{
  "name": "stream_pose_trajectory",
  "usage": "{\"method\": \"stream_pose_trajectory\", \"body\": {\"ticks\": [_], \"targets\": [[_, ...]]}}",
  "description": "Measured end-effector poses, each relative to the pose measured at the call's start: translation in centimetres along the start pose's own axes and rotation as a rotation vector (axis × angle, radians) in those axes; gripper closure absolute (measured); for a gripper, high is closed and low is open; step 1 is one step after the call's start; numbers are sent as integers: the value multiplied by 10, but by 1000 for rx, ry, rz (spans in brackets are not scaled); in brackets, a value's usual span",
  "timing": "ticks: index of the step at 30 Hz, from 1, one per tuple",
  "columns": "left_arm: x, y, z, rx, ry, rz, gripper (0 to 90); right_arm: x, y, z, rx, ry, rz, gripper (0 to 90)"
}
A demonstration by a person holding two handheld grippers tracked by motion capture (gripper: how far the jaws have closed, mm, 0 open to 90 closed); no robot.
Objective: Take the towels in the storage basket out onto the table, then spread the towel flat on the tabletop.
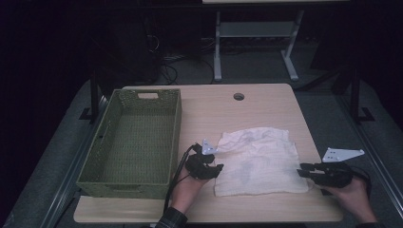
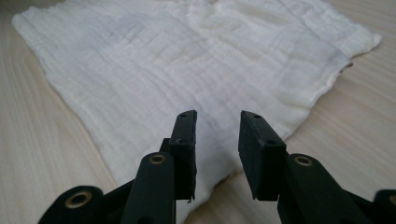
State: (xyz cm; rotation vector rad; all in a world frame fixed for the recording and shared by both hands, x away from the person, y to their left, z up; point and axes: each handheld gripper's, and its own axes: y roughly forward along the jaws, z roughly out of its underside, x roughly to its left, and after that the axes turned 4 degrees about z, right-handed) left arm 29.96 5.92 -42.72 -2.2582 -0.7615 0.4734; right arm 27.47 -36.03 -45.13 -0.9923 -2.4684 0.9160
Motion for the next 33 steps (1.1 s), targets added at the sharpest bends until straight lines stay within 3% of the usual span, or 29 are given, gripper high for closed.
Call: {"method": "stream_pose_trajectory", "body": {"ticks": [2, 10, 15, 26, 30, 33], "targets": [[3, 2, -3, -4, -16, 0, 555, -2, 3, -4, -5, -4, 3, 667], [12, 13, -19, 1, 3, -31, 570, -15, 14, -22, -26, -32, 3, 669], [21, 20, -32, -14, -13, -51, 580, -26, 18, -35, -48, -37, 12, 669], [46, 30, -53, -32, -23, -97, 594, -61, 37, -64, -77, -9, 33, 669], [62, 41, -63, -29, -17, -123, 599, -78, 49, -72, -82, 22, 32, 669], [72, 51, -64, -12, -18, -132, 609, -88, 60, -76, -58, 11, 48, 671]]}}
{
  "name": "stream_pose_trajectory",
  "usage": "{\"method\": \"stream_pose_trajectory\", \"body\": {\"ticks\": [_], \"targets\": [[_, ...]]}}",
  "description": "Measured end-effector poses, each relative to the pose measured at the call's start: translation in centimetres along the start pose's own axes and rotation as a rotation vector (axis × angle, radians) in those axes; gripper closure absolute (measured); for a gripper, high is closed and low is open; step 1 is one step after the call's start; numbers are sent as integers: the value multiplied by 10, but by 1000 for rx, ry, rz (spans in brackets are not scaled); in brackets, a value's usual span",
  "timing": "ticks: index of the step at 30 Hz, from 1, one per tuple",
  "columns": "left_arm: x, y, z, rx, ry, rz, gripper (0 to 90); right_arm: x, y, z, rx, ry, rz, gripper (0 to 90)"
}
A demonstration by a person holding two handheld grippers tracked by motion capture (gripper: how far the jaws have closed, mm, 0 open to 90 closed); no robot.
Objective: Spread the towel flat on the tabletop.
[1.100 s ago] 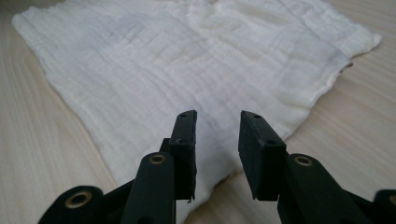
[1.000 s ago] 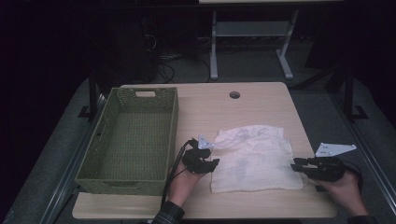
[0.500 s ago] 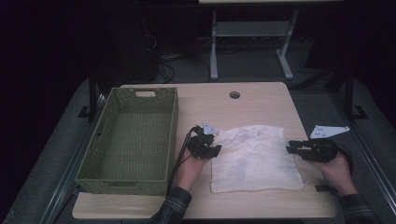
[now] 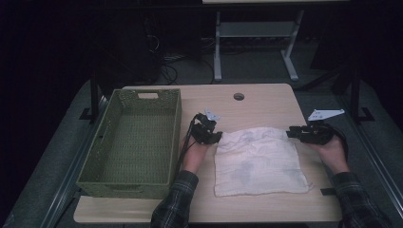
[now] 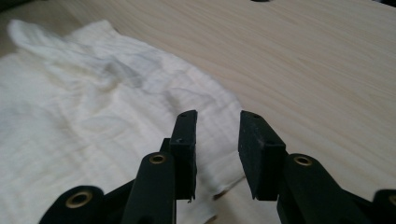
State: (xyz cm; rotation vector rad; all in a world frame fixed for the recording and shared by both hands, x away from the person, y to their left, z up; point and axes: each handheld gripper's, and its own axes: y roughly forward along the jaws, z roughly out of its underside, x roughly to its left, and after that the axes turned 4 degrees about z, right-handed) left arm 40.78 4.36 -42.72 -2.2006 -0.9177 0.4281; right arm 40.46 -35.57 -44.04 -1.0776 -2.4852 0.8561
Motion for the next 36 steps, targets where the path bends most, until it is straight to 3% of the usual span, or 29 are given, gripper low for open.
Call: {"method": "stream_pose_trajectory", "body": {"ticks": [8, 16, 18, 21, 24, 32, 34, 36], "targets": [[11, 33, 1, 55, -15, 38, 613, -26, 21, -3, 43, 29, 27, 681], [2, 48, -2, 67, 22, 54, 619, -33, 25, 1, 61, 42, 37, 681], [-1, 50, -2, 73, 45, 48, 655, -33, 25, 1, 62, 45, 37, 684], [-7, 51, -3, 78, 71, 56, 793, -33, 25, 1, 63, 49, 42, 687], [-9, 48, -5, 81, 86, 9, 894, -35, 26, 2, 70, 50, 47, 691], [14, 23, -20, -3, 42, -112, 896, -34, 32, 4, 86, 54, 45, 697], [18, 24, -20, -7, 1, -54, 895, -34, 32, 4, 88, 58, 41, 697], [14, 29, -17, 33, 8, 12, 851, -35, 32, 4, 86, 62, 39, 698]]}}
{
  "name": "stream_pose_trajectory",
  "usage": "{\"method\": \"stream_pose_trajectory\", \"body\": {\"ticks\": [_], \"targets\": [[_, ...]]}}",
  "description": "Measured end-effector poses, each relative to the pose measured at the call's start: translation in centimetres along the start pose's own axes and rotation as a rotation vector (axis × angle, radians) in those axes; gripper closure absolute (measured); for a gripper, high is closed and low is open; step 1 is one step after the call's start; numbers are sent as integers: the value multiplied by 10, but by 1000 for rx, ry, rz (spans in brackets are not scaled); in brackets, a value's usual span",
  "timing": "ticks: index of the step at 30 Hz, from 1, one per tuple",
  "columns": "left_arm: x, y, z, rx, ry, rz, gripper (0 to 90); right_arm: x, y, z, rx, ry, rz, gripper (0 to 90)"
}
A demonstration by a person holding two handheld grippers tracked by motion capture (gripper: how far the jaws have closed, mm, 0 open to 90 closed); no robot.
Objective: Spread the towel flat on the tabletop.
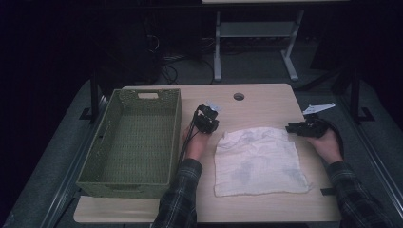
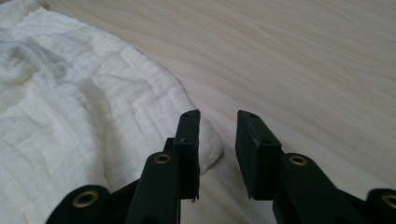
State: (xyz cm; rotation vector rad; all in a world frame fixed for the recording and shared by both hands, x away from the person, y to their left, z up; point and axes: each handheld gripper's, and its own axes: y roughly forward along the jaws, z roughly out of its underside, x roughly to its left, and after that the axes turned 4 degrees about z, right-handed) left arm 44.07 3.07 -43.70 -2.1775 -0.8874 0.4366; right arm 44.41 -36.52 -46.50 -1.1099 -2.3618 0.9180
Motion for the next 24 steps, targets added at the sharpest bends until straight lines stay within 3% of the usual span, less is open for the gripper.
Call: {"method": "stream_pose_trajectory", "body": {"ticks": [2, 4, 8, 12, 16, 21, 24], "targets": [[-7, 8, 6, 20, 19, 49, 783, 0, 0, 0, -3, -5, -1, 697], [-11, 15, 11, 20, -6, 97, 729, 0, 0, 0, -3, -7, 0, 696], [-15, 23, 14, 30, 0, 115, 742, 0, 0, 1, 5, -9, -6, 697], [-16, 23, 10, 43, 36, 55, 855, -1, 2, 2, 17, 8, -9, 698], [-8, 17, 9, 12, 12, 13, 868, -1, 6, 2, 31, 9, -20, 705], [0, 14, 6, -10, -8, -13, 869, 1, 10, 3, 41, -3, -29, 852], [3, 11, 2, -35, -22, -30, 869, 2, 9, -1, 34, -10, -4, 868]]}}
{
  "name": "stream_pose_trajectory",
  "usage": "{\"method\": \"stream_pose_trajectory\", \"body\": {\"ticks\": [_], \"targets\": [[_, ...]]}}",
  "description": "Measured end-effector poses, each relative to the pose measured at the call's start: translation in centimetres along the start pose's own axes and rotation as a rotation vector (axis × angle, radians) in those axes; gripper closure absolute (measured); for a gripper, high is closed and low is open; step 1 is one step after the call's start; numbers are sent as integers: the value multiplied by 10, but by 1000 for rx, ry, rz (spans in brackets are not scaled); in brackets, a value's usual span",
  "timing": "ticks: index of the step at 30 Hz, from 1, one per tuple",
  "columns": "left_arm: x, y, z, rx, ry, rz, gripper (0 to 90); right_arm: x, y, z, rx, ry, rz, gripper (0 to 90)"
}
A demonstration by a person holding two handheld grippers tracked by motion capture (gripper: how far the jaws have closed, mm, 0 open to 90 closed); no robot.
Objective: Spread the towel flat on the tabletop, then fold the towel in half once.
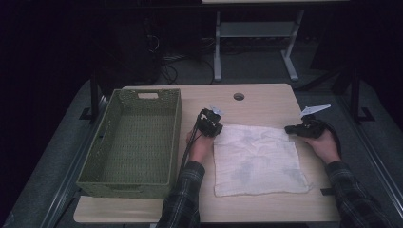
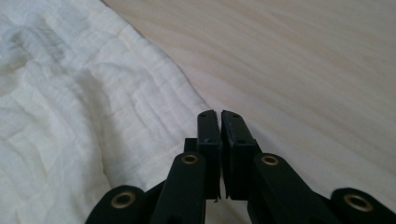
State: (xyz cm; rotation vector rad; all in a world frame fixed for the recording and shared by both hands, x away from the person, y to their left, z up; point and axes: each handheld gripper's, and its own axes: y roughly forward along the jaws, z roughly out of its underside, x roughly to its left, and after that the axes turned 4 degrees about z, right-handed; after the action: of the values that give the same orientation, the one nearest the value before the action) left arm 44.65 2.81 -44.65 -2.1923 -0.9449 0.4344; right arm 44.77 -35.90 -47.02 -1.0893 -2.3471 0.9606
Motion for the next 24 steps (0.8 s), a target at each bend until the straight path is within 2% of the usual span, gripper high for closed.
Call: {"method": "stream_pose_trajectory", "body": {"ticks": [4, 8, 12, 14, 16, 19, 22, 24], "targets": [[6, -1, -7, -42, -15, -23, 869, -6, -5, -11, -37, 1, 33, 872], [10, 4, -11, -35, -16, -40, 868, -15, -2, -23, -44, 2, 47, 871], [15, 13, -11, -26, -35, -52, 857, -20, 8, -29, -34, 20, 51, 870], [18, 16, -8, -19, -47, -56, 819, -22, 12, -29, -32, 24, 49, 857], [20, 18, -6, -19, -59, -58, 723, -23, 14, -29, -39, 21, 40, 782], [24, 18, -4, -15, -65, -63, 604, -23, 14, -28, -39, 42, 24, 700], [26, 19, -3, -23, -67, -37, 558, -25, 15, -26, -36, 44, 20, 674], [26, 21, -2, -13, -63, -38, 544, -26, 18, -24, -33, 39, 12, 674]]}}
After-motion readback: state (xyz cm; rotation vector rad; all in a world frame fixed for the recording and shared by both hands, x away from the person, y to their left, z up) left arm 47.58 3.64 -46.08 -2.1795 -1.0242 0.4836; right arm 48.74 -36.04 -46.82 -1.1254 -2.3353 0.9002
